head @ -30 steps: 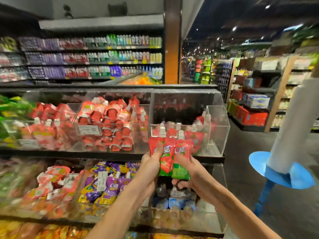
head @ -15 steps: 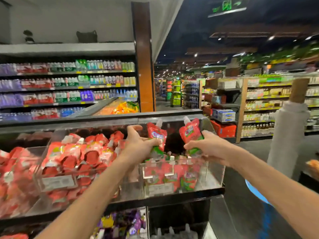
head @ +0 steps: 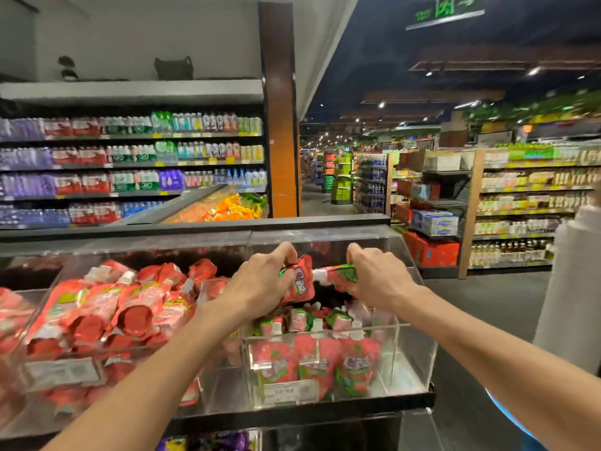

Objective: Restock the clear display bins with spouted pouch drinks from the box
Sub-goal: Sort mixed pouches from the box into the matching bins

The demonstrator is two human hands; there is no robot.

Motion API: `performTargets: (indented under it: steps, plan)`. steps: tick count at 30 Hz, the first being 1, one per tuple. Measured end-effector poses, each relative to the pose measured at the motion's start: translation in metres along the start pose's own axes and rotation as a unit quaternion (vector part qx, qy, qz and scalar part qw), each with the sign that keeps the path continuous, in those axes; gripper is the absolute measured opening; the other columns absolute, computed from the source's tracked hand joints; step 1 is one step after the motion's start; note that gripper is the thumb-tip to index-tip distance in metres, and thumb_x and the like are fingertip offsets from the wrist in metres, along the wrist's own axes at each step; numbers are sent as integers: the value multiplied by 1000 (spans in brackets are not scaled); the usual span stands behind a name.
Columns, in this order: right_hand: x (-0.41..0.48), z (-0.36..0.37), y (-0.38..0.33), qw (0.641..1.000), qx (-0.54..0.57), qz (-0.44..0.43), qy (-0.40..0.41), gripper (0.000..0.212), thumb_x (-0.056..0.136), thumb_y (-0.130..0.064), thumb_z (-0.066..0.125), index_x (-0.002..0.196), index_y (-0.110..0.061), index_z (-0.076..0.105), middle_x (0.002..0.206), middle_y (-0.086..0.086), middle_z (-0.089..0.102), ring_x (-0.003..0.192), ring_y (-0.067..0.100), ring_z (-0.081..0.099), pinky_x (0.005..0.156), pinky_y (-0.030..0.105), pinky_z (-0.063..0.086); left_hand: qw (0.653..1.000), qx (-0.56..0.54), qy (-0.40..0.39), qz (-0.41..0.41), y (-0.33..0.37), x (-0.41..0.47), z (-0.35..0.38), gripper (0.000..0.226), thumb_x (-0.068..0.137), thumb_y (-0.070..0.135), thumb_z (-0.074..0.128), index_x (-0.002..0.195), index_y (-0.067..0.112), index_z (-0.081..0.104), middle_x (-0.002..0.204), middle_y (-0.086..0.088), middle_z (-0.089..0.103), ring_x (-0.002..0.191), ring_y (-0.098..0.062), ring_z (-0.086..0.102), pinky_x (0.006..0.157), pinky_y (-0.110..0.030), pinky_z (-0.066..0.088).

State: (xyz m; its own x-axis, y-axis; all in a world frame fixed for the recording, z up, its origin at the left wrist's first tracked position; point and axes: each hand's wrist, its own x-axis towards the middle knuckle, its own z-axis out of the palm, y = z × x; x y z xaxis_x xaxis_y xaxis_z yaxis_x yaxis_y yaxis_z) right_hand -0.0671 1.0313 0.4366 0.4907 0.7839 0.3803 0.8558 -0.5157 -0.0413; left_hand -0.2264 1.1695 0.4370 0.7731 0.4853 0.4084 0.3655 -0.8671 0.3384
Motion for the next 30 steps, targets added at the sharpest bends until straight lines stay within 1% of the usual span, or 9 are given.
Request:
performTargets:
  steps: [3,6,11,14,18,20,22,26,30]
  plan:
    - [17,17,-7,998,-56,-38,-13,30,94,-32,62,111,-9,52,109,13,65,101,37,64,70,39,44,997,76,-6,3,10,10,12,17,98,31,48,114,25,46,105,-12,64,93,-39,61,83,-47,50]
    - [32,30,-10,997,-65,-45,-19,22,94,-22,62,110,-6,59,110,14,66,103,37,65,72,39,47,992,126,16,16,8,20,21,17,96,27,51,111,20,45,103,-10,64,92,-39,61,78,-44,48]
    - [45,42,-15,999,19,-22,-29,23,89,-29,70,89,-10,58,98,14,66,92,36,67,68,37,47,952,299,11,62,-4,29,30,13,99,16,50,112,17,50,99,-6,54,93,-33,64,64,-37,43]
    - [48,49,-22,999,41,-24,-20,35,86,-35,76,81,-13,49,81,7,57,73,28,58,62,33,42,922,378,-30,84,-11,32,41,21,100,17,53,122,15,52,109,-8,55,102,-30,62,69,-37,49]
    - [51,58,-34,996,58,-55,-44,41,79,-38,82,84,-10,52,81,6,60,68,24,56,61,33,44,928,341,-133,74,-17,41,49,38,91,28,70,125,13,60,117,-10,60,108,-30,63,84,-39,53]
    - [52,63,-39,993,63,-78,-63,44,76,-35,84,99,-5,60,94,10,67,78,28,63,67,37,51,948,247,-198,31,-20,43,44,48,85,33,77,126,15,61,116,-8,62,101,-28,64,82,-38,55]
    - [53,67,-40,990,70,-92,-75,50,75,-30,85,111,-5,62,104,12,68,88,32,65,76,42,56,949,217,-230,11,-21,42,38,51,85,31,76,130,16,59,117,-8,60,101,-28,61,82,-38,54]
    - [54,66,-37,985,118,-91,-90,66,77,-22,84,131,-6,50,120,15,63,102,33,62,83,39,53,940,294,-171,17,-17,32,42,31,94,6,61,124,9,53,119,-12,58,107,-30,61,73,-34,45]
    - [47,67,-39,979,141,-87,-120,51,87,-23,74,128,-10,47,119,16,60,97,32,60,75,36,50,934,320,-161,4,-12,28,44,28,93,-1,59,119,8,55,118,-11,59,112,-31,61,71,-33,40]
